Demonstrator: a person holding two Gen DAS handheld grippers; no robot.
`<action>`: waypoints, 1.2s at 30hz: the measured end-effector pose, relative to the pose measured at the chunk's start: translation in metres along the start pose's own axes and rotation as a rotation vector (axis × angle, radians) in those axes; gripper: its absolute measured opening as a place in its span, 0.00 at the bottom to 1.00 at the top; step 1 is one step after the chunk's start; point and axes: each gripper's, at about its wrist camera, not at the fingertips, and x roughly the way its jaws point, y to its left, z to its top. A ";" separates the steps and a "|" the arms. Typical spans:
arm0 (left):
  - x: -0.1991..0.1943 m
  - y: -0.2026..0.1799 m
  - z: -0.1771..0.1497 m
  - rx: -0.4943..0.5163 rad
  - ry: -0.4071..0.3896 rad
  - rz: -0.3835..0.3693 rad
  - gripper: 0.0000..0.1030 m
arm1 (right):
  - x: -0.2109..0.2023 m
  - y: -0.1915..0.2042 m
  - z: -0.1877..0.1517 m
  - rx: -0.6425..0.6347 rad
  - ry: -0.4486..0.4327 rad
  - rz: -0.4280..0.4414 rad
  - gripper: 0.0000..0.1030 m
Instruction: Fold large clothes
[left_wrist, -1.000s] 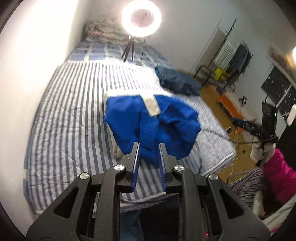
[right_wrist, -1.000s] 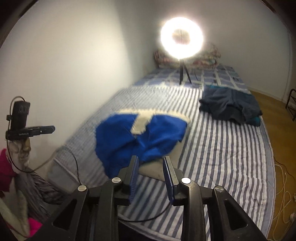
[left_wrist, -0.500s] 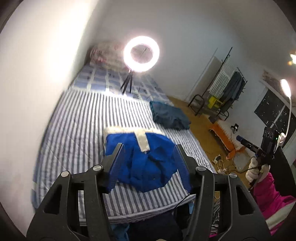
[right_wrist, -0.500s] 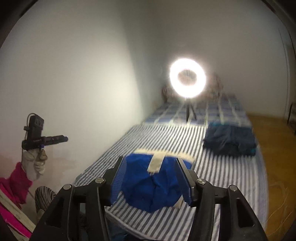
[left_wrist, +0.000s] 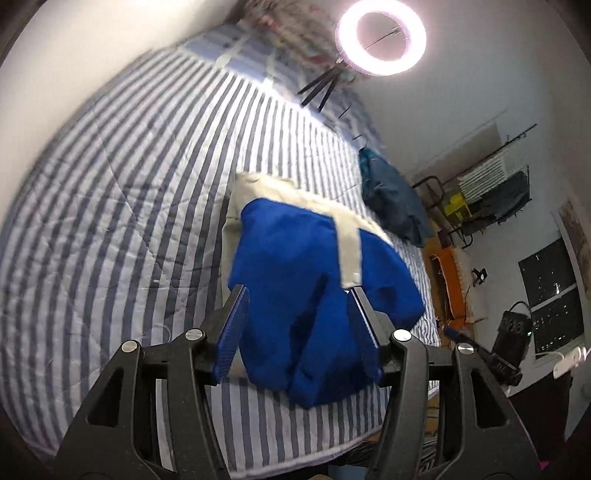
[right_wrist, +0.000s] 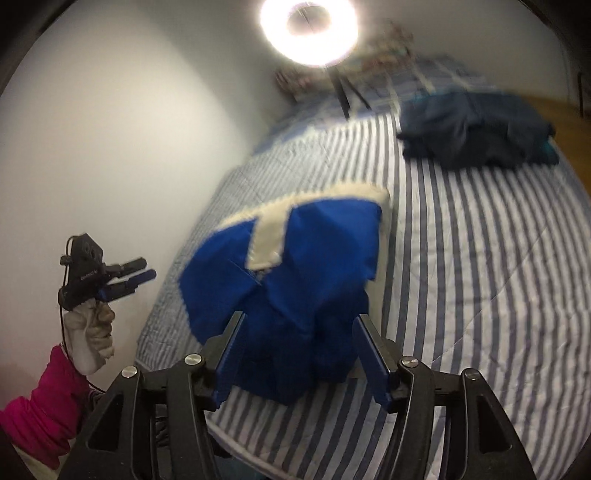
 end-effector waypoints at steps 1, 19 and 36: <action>0.010 0.007 0.004 -0.024 0.014 0.003 0.55 | 0.006 -0.003 0.000 0.001 0.009 -0.010 0.60; 0.051 0.029 0.001 -0.161 0.093 -0.065 0.02 | 0.034 -0.033 0.009 0.151 0.074 0.215 0.00; 0.056 -0.005 -0.019 0.110 0.102 0.289 0.09 | 0.014 0.003 0.017 -0.121 0.102 -0.198 0.32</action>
